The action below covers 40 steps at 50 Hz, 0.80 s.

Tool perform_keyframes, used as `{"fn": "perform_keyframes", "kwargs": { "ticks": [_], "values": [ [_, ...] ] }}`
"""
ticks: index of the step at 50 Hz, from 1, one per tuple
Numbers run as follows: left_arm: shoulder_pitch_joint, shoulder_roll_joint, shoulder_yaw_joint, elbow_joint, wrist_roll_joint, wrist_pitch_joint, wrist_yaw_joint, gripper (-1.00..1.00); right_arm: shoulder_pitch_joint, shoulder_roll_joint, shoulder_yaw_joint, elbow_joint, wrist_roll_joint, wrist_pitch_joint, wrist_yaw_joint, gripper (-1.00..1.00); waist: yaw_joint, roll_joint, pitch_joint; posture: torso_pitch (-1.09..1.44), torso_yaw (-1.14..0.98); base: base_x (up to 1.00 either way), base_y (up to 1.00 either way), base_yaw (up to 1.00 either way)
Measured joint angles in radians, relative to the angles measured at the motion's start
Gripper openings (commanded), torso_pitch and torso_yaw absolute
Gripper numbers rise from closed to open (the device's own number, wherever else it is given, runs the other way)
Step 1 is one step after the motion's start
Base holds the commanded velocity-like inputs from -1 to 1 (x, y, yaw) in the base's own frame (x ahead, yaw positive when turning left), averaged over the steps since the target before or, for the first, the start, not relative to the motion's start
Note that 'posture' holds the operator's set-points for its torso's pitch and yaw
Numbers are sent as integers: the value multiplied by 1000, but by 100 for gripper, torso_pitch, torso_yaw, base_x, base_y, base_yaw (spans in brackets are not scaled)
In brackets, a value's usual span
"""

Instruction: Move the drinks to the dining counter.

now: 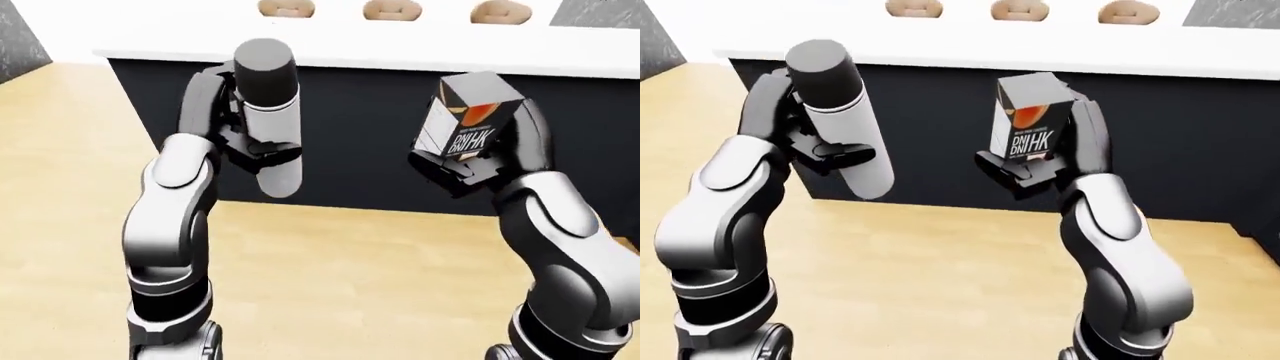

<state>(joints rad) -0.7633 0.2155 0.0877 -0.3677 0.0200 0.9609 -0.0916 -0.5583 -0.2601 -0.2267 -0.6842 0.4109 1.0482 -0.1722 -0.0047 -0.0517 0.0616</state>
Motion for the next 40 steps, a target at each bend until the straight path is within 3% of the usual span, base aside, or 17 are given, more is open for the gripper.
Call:
{"fn": "perform_keyframes", "kwargs": {
  "ticks": [6, 7, 8, 9, 10, 13, 18, 19, 20, 22, 25, 31, 34, 35, 36, 40],
  "values": [
    [-52, 8, 14, -77, 0, -33, 11, -100, -23, -16, -20, -46, 20, -33, -6, -100, -13, 40, -52, 0, 0, 92, 0, 0],
    [-57, 9, 12, -83, -1, -36, 10, -100, -28, -17, -21, -47, 21, -41, -7, -100, -4, 64, -50, 0, 0, 92, 0, 0],
    [-58, 13, 13, -83, -2, -38, 9, -100, -27, -12, -19, -46, 23, -45, -9, -100, 5, 79, -31, 0, 0, 91, 0, 0],
    [-45, 14, 16, -75, -2, -36, 8, -100, -16, -5, -9, -41, 28, -41, -8, -100, 12, 77, 3, 0, 0, 92, 0, 0],
    [-30, 15, 20, -62, 0, -26, 7, -100, -9, -4, 6, -30, 34, -29, -6, -100, 20, 86, 17, 0, 0, 92, 0, 0],
    [-28, 18, 21, -31, 5, 13, 7, -100, -6, -11, 14, -19, 50, 15, -5, -100, 29, 99, -3, 0, 0, 75, 0, 0],
    [-56, 28, 32, -61, 3, -5, 7, -100, -39, -20, -9, -60, 61, 1, -19, -100, 39, 66, -25, 0, 0, 59, 0, 0],
    [-60, 30, 34, -61, 3, -8, 9, -100, -43, -21, -9, -63, 63, -4, -21, -100, 36, 44, -21, 0, 0, 58, 0, 0],
    [-66, 30, 33, -58, 3, -7, 10, -100, -44, -23, -11, -63, 65, -8, -23, -100, 20, 3, -11, 0, 0, 58, 0, 0],
    [-50, 17, 19, -57, 0, -1, 9, -100, -28, -28, -18, -47, 67, -2, -27, -100, 3, 2, 24, 0, 0, 58, 0, 0],
    [-41, 20, 4, -31, -13, 30, -2, -100, -25, -28, -19, -26, 64, 29, -39, -100, -10, -9, 3, 0, 0, 58, 0, 0],
    [-71, 30, 29, -85, -8, 11, 7, -100, -35, -33, -20, -69, 79, -3, -43, -100, -15, 45, -35, 0, 0, 43, 0, 0],
    [-75, 35, 33, -91, -9, -11, 11, -100, -43, -27, -17, -68, 84, -19, -42, -100, 20, 101, -18, 0, 0, 0, 0, 0],
    [-62, 36, 38, -84, -8, -11, 11, -100, -35, -20, -5, -62, 88, -17, -41, -100, 17, 110, 3, 0, 0, 0, 0, 0],
    [-51, 36, 42, -70, -6, -4, 13, -100, -27, -19, 7, -55, 94, -8, -37, -100, 21, 118, 19, 0, 0, -13, -2, 0],
    [-41, 35, 32, -17, -4, 38, 14, -100, -9, -25, 14, -34, 103, 35, -33, -100, -2, 114, -14, 0, 0, -58, -7, 0]
  ]
}}
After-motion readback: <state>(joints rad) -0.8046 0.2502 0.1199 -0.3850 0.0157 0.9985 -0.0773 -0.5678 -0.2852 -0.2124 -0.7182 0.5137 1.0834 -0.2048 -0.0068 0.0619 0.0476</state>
